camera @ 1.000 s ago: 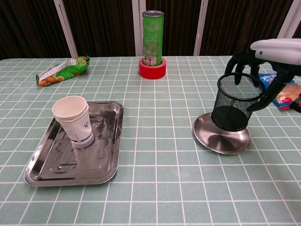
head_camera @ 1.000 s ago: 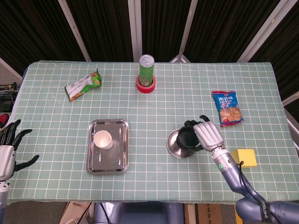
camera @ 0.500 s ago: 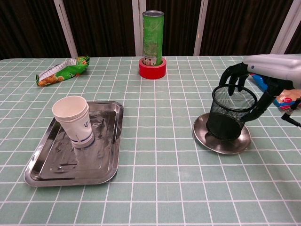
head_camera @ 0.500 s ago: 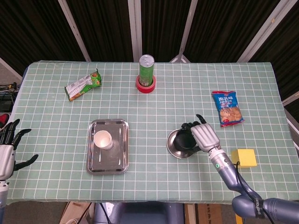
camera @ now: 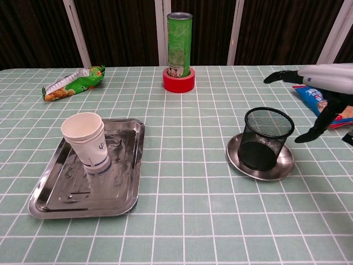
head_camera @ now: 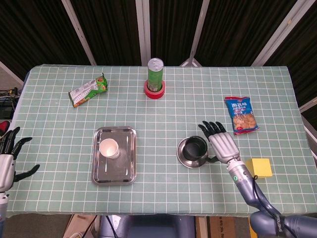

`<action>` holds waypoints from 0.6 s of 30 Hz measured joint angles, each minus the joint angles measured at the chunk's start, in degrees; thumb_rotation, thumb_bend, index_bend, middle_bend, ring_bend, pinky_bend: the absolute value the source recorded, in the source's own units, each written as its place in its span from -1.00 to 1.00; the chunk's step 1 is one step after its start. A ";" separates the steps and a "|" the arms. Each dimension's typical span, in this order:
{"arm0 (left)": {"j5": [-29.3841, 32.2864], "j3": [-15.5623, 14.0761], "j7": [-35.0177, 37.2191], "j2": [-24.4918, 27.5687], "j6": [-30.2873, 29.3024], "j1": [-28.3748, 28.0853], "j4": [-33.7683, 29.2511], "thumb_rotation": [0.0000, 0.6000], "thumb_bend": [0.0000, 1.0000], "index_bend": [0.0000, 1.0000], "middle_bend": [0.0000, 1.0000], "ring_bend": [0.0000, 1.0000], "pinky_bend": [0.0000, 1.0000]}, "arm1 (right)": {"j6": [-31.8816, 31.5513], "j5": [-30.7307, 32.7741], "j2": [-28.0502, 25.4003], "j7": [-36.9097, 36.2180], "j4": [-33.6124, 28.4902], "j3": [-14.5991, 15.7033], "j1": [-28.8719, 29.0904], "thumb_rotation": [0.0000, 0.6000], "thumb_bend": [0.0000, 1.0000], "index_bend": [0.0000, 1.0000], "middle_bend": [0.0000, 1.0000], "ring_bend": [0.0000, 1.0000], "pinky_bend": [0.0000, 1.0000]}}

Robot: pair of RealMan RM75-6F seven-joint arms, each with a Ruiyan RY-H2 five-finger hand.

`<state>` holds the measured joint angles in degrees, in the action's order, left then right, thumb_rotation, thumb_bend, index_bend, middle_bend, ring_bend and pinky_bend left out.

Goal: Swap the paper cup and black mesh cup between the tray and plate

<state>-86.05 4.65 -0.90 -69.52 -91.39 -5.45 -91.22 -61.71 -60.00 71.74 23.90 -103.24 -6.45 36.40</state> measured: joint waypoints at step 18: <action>-1.28 -3.36 -6.39 3.30 2.27 1.33 -6.64 1.00 -0.87 -0.53 -1.00 -1.00 -0.80 | -28.45 -21.31 -5.31 -9.28 5.26 10.68 -23.63 1.00 -1.00 -1.00 -1.00 -1.00 -1.00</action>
<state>-87.33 1.29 -7.30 -66.21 -89.12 -4.11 -97.86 -90.16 -81.31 66.43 14.61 -97.98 4.22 12.77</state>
